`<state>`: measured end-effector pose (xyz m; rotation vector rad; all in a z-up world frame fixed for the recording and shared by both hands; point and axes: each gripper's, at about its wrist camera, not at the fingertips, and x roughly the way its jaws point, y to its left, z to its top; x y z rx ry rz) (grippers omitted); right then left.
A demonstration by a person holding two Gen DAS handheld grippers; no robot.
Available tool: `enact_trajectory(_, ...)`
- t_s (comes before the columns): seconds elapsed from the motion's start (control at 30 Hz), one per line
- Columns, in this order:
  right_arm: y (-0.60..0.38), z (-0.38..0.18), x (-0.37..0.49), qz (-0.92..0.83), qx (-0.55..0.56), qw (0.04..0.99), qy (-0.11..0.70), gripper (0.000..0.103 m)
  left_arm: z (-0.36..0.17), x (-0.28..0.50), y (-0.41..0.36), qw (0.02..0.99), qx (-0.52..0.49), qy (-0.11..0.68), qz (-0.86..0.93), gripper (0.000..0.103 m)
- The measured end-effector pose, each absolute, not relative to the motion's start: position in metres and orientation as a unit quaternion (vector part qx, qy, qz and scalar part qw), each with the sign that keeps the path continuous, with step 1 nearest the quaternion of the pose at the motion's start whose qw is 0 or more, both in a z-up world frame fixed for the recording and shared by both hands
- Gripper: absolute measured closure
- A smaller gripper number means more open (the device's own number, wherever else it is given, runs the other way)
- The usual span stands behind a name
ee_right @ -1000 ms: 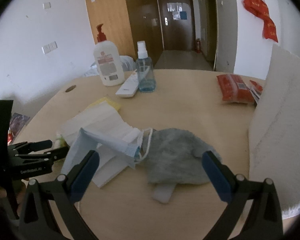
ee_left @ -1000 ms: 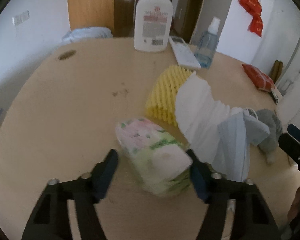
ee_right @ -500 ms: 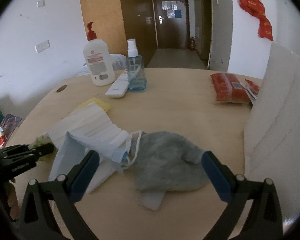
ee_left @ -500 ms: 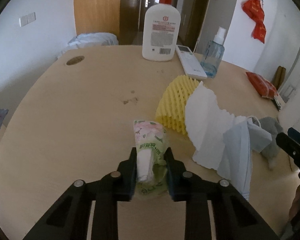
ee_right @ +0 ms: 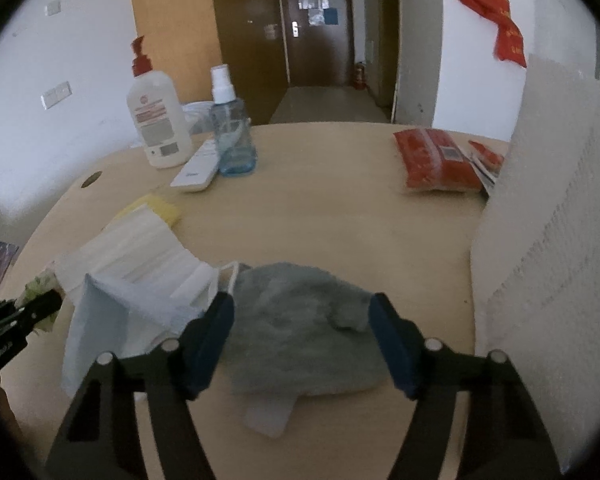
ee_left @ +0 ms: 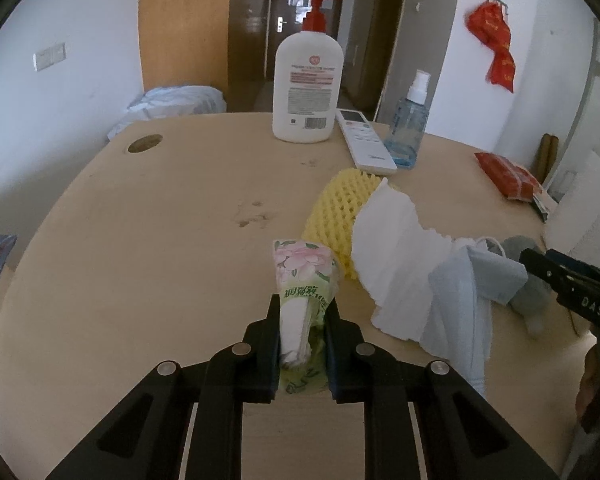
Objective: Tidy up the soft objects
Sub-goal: 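Close the left tool on the tissue pack while the right tool grasps the grey cloth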
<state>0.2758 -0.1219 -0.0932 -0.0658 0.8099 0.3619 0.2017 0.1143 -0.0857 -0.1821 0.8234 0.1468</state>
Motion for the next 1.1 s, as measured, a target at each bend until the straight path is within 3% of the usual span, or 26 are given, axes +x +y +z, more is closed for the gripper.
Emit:
enact_trajectory(0.27,-0.117,-0.101,0.281,0.157,-0.053,0.897,0.410,0.030,-0.084,0.200,0.113,0.913,-0.086,0.394,0.066,0.084)
enact_trajectory(0.3,-0.115,-0.102,0.281,0.153,-0.060,0.897,0.411,0.033,-0.084,0.200,0.113,0.913,-0.086,0.393,0.065,0.084)
enact_trajectory(0.37,-0.114,-0.104,0.282,0.156,-0.059,0.894,0.415,0.050,-0.083,0.199,0.113,0.914,-0.085,0.392,0.064,0.084)
enact_trajectory(0.57,-0.117,-0.104,0.281,0.157,-0.052,0.894,0.417,0.073,-0.081,0.197,0.113,0.916,-0.086,0.386,0.061,0.084)
enact_trajectory(1.1,-0.129,-0.062,0.246,0.176,-0.016,0.916,0.360,0.091,-0.058,0.172,0.117,0.933,-0.090,0.342,0.063,0.084)
